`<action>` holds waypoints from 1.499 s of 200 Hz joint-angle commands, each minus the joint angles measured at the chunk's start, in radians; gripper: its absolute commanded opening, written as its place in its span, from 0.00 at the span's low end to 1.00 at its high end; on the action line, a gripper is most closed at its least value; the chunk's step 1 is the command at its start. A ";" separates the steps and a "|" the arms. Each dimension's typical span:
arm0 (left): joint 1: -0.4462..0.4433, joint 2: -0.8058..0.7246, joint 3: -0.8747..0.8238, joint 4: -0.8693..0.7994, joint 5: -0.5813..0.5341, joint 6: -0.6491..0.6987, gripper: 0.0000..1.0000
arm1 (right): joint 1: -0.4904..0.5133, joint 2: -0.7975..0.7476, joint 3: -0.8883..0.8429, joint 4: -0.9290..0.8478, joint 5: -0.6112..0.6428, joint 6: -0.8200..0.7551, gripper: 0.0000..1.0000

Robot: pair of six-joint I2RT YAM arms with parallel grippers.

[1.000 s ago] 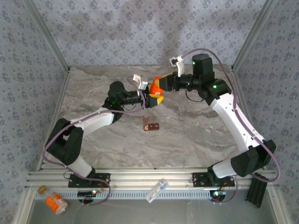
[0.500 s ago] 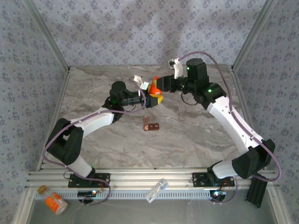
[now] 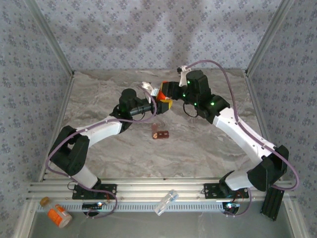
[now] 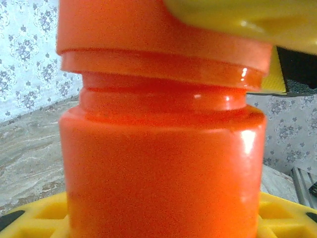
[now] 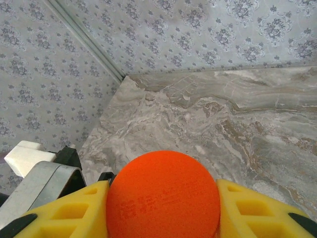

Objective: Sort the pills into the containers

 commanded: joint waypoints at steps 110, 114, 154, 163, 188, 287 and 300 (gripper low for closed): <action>0.050 -0.019 0.014 0.153 0.110 -0.067 0.00 | -0.179 -0.195 -0.014 -0.054 -0.438 -0.105 0.91; 0.052 -0.018 0.015 0.153 0.124 -0.069 0.00 | -0.188 -0.195 -0.010 -0.061 -0.452 -0.114 0.90; 0.060 0.011 0.056 0.149 0.272 -0.114 0.00 | -0.234 -0.126 0.092 -0.172 -0.560 -0.238 0.87; 0.060 0.019 0.070 0.142 0.303 -0.124 0.00 | -0.234 -0.099 0.116 -0.197 -0.584 -0.265 0.86; 0.060 0.028 0.092 0.129 0.341 -0.133 0.00 | -0.226 -0.056 0.160 -0.220 -0.602 -0.280 0.85; 0.056 0.028 0.100 0.103 0.374 -0.123 0.00 | -0.200 0.031 0.194 -0.216 -0.587 -0.265 0.76; 0.056 0.029 0.100 0.104 0.375 -0.122 0.00 | -0.196 0.037 0.194 -0.215 -0.587 -0.263 0.73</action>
